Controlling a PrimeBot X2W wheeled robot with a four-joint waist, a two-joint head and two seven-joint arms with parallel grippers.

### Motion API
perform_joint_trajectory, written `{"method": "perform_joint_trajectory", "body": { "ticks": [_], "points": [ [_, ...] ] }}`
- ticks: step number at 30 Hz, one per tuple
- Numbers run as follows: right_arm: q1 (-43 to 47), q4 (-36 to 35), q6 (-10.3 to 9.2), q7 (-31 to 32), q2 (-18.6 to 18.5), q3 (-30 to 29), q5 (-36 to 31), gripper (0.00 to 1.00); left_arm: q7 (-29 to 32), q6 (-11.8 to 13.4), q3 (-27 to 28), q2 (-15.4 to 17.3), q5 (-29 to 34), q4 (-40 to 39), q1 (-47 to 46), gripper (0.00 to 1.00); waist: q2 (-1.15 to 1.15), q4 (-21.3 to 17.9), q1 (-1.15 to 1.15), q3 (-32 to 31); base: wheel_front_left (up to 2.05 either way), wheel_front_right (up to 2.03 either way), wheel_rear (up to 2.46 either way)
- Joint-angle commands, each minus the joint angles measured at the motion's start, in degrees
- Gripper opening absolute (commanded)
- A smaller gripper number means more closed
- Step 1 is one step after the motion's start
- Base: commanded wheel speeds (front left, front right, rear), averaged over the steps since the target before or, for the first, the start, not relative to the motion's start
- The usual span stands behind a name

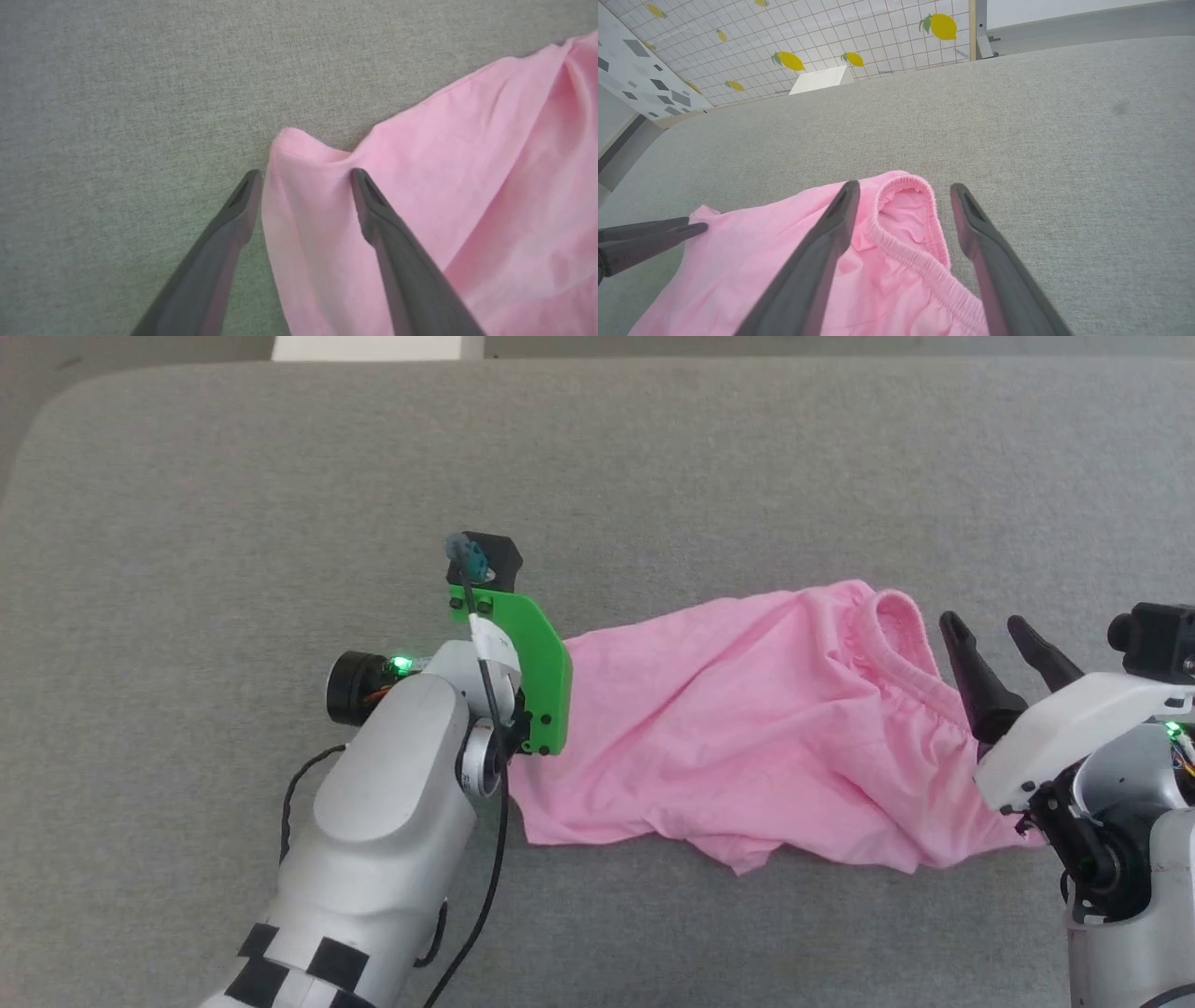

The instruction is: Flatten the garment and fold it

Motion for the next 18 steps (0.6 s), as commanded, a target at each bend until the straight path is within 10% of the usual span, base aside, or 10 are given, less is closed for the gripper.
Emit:
{"method": "perform_joint_trajectory", "body": {
  "ticks": [1,5,6,7,18],
  "points": [
    [0.81,-0.43,-0.06,-0.31,0.18,-0.11,0.06,1.00,0.08,0.45,-0.35,0.54,0.71,0.72,-0.84,1.00,0.00,-1.90,0.00,1.99,0.00,0.00,0.00],
    [0.88,-0.73,-0.06,-0.55,0.27,-0.09,0.27,1.00,-0.14,1.19,-0.55,1.00,0.86,3.08,0.23,1.00,0.00,-2.37,0.00,2.64,0.00,0.00,0.00],
    [0.90,-0.85,-0.06,-0.57,0.28,-0.13,0.27,1.00,-0.53,1.21,-0.33,0.97,0.48,3.40,0.65,0.34,0.00,-2.40,0.00,2.79,0.00,0.00,0.00],
    [0.91,-0.97,-0.06,-0.54,0.29,-0.14,0.15,1.00,-1.31,1.14,-0.20,0.97,0.30,3.39,0.94,0.00,0.00,-2.38,0.00,2.88,0.00,0.00,0.00],
    [-7.12,1.67,-0.06,5.33,-3.17,5.93,-8.90,1.00,-16.14,1.32,2.83,-0.20,-6.41,-14.50,11.65,0.00,0.00,2.36,0.00,4.04,0.00,0.00,0.00]
  ]
}}
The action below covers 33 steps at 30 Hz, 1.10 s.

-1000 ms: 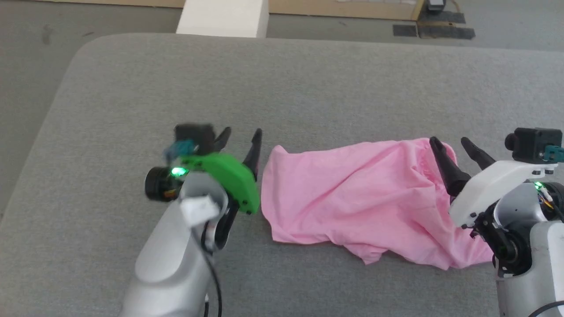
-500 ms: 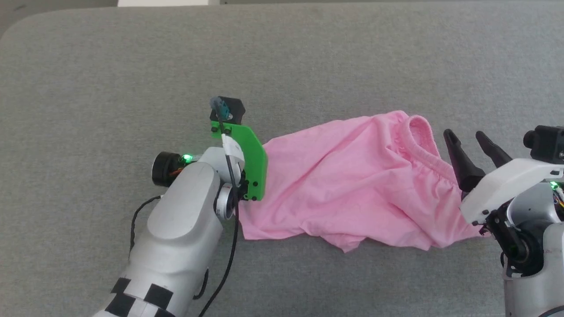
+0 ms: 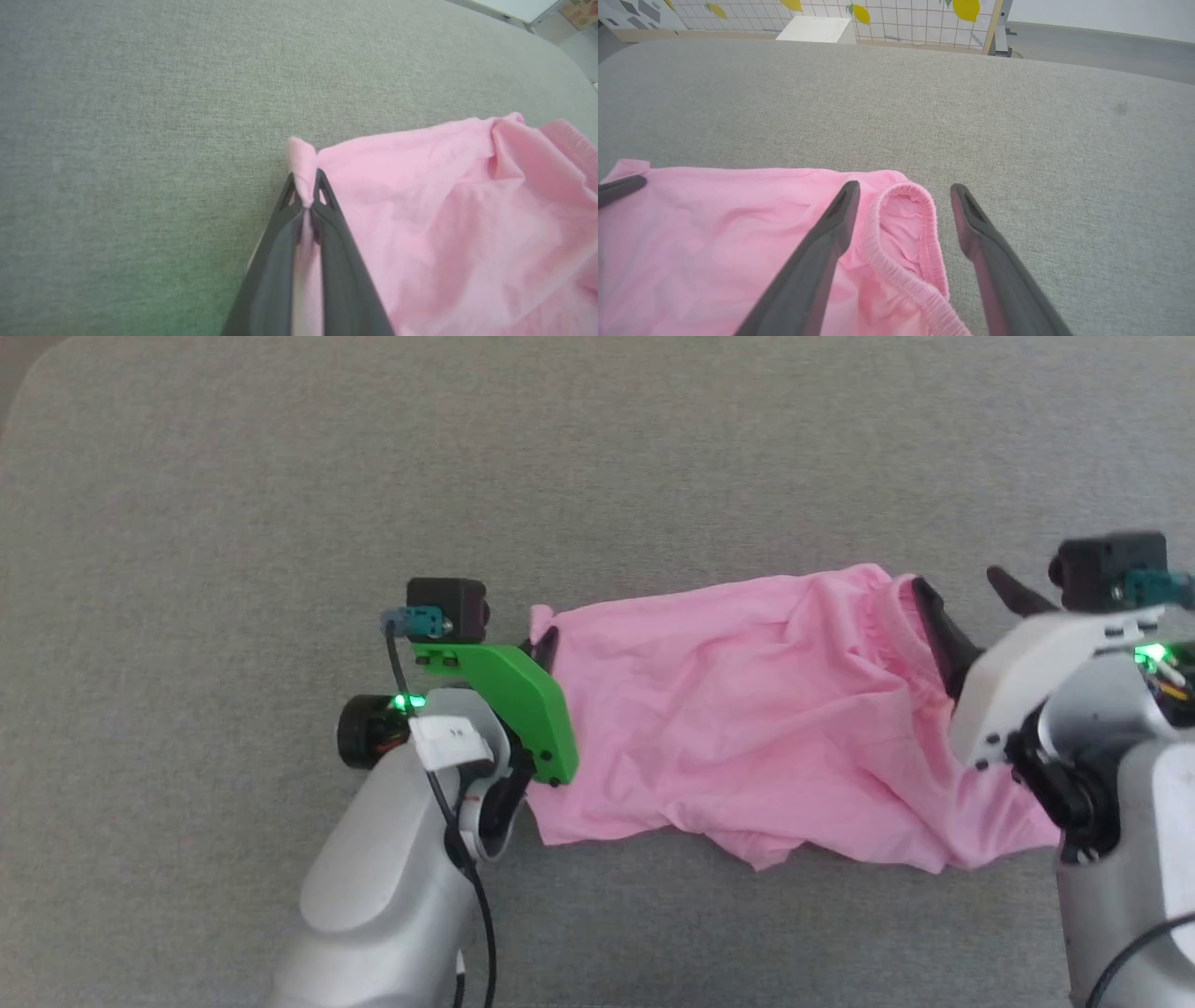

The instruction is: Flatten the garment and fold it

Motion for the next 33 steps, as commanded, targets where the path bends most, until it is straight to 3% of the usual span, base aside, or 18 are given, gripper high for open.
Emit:
{"method": "perform_joint_trajectory", "body": {
  "ticks": [1,9,18,19,21,28,33],
  "points": [
    [-1.86,1.38,-0.08,1.00,-0.43,0.53,-1.12,1.00,-0.31,0.36,-0.54,-0.14,-0.54,-1.46,1.27,0.00,0.00,1.49,0.00,0.95,0.00,0.00,0.00],
    [-7.97,11.40,-0.08,6.48,-4.36,2.60,-6.66,1.00,0.12,1.59,-3.78,-0.36,-0.88,-7.53,2.77,0.00,0.00,3.98,0.00,3.72,0.00,0.00,0.00],
    [-10.46,17.12,-0.08,7.14,-5.38,4.81,-5.59,1.00,0.01,2.15,-4.95,-0.37,-0.67,-8.86,2.72,0.00,0.00,4.56,0.00,5.42,0.00,0.00,0.00],
    [-10.65,17.47,-0.08,7.15,-5.40,5.06,-5.27,0.45,-0.03,2.14,-5.00,-0.32,-0.67,-8.82,2.72,0.00,0.00,4.52,0.00,5.39,0.00,0.00,0.00],
    [-10.99,17.51,-0.08,6.21,-5.48,5.70,-4.68,0.00,-0.19,2.14,-5.02,-0.24,-0.72,-8.74,2.76,0.00,0.00,4.42,0.00,5.19,0.00,0.00,0.00],
    [-10.44,16.68,-0.08,2.97,-5.38,5.59,-1.98,0.00,-2.74,1.53,-4.08,-0.23,-2.28,-9.06,3.32,0.00,0.00,4.00,0.00,2.15,0.00,0.00,0.00],
    [-9.51,13.71,-0.08,2.57,-5.77,5.45,4.55,0.00,-5.48,-0.28,-0.33,-0.10,-6.89,-11.36,2.74,0.00,0.00,3.84,0.00,-3.19,0.00,0.00,0.00]
  ]
}}
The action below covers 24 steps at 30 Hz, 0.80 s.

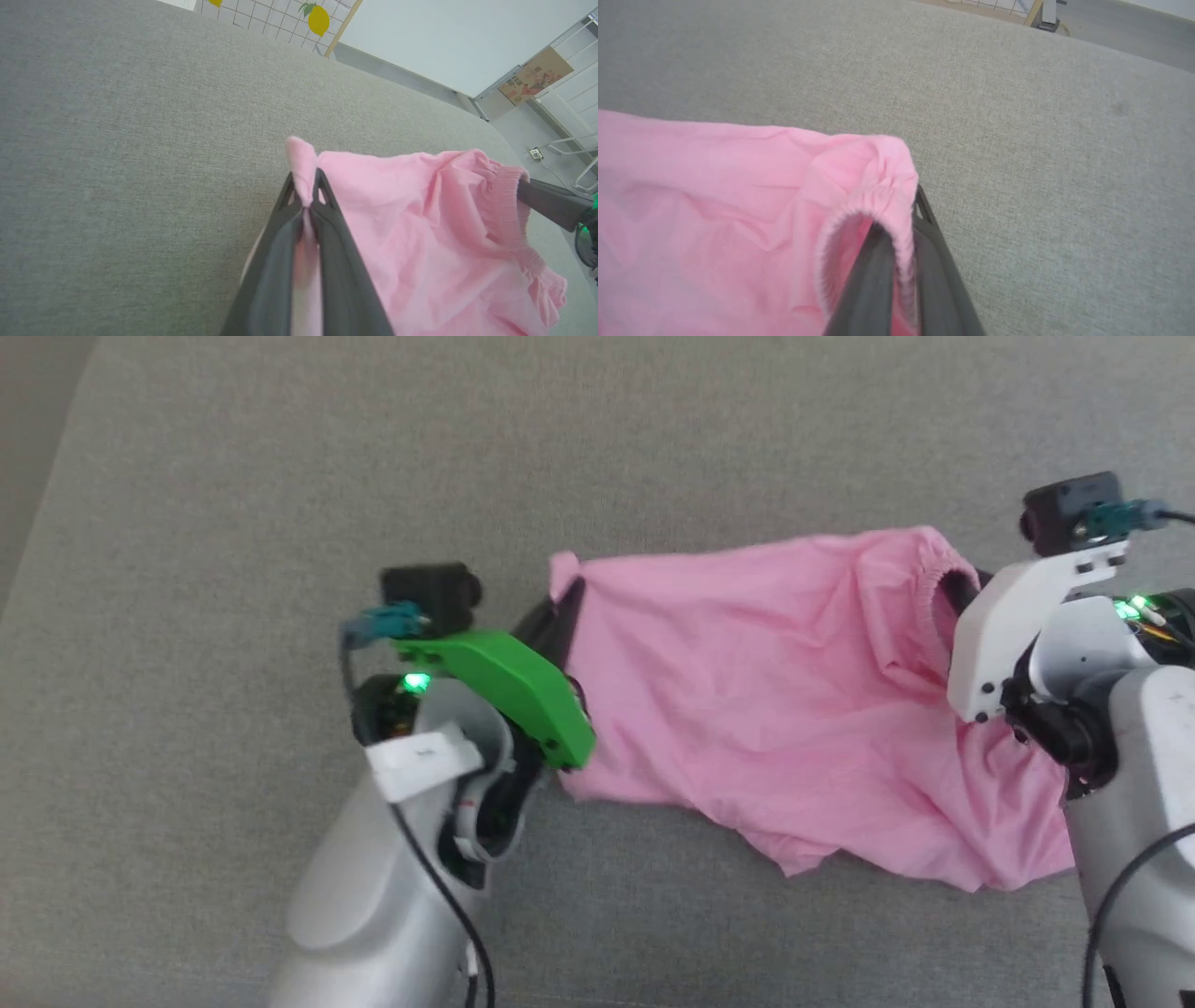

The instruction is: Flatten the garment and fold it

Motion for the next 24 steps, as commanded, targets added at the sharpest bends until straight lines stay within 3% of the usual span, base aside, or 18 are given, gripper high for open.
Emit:
{"method": "perform_joint_trajectory", "body": {
  "ticks": [1,8,12,20,24],
  "points": [
    [0.47,-1.15,-0.09,0.45,-0.05,-0.25,2.67,0.00,-0.46,-0.62,1.05,0.50,-0.83,-0.77,-0.49,0.00,0.00,-0.21,0.00,-4.51,0.00,0.00,0.00],
    [-3.48,-5.97,-0.09,7.76,-2.67,-1.82,12.51,0.00,0.97,-2.14,4.44,6.41,0.55,-0.42,-10.11,0.00,0.00,-0.74,0.00,-11.62,0.00,0.00,0.00],
    [-8.82,-5.32,-0.09,10.22,-4.77,-1.70,12.73,0.00,3.71,-3.07,3.05,10.23,4.66,4.52,-18.40,0.00,0.00,-1.19,0.00,-12.23,0.00,0.00,0.00],
    [-23.19,1.73,-0.09,8.89,-3.50,-0.53,10.80,0.00,3.39,-4.20,0.63,12.45,11.13,15.05,-34.94,0.00,0.00,-3.68,0.00,-7.08,0.00,0.00,0.00],
    [-32.25,6.57,-0.09,5.35,-0.86,-1.06,8.31,0.00,1.00,-3.09,0.63,12.31,13.74,19.55,-43.40,0.00,0.00,-5.55,0.00,-1.76,0.00,0.00,0.00]
  ]
}}
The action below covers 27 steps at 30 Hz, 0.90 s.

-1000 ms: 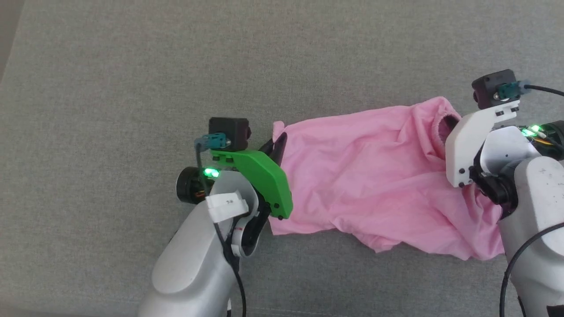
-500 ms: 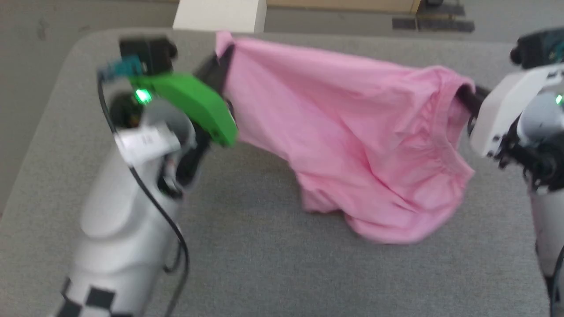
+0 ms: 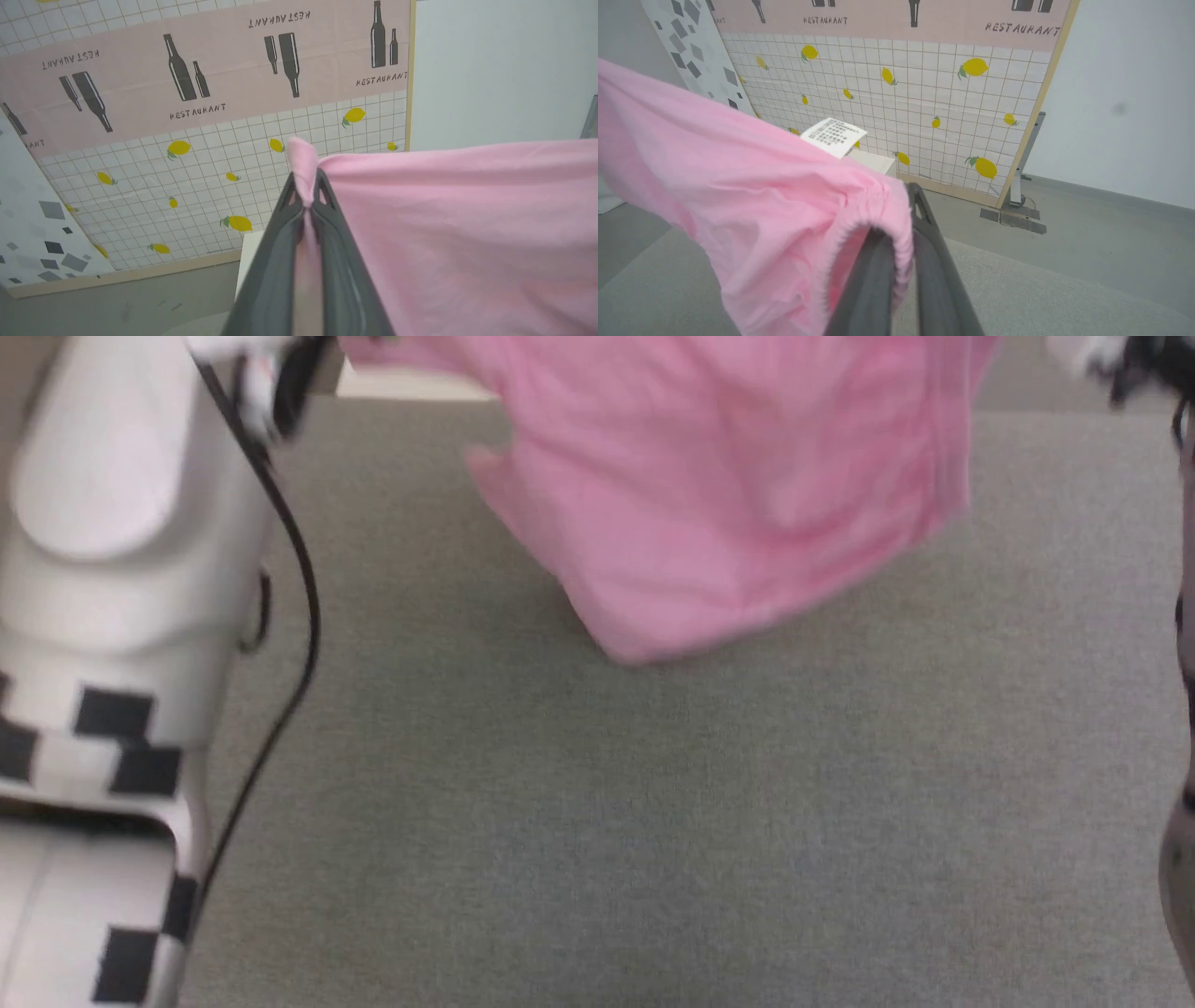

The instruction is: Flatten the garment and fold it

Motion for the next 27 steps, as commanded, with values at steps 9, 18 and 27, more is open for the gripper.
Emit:
{"method": "perform_joint_trajectory", "body": {
  "ticks": [9,18,27],
  "points": [
    [-20.58,11.99,-0.12,-14.40,7.68,-9.49,-8.33,0.00,-9.73,4.75,3.16,-0.17,3.07,5.89,-17.83,0.00,0.00,-6.59,0.00,16.97,0.00,0.00,0.00],
    [-27.25,19.01,-0.12,-27.94,9.48,-10.70,-10.03,0.00,-20.80,3.71,5.49,-1.12,1.35,10.38,-22.98,0.00,0.00,-6.42,0.00,22.04,0.00,0.00,0.00],
    [-16.01,16.03,-0.12,-33.02,7.89,0.86,3.60,0.00,-27.50,-1.53,7.26,-3.10,-3.61,11.18,-12.07,0.00,0.00,-4.22,0.00,18.48,0.00,0.00,0.00]
  ]
}}
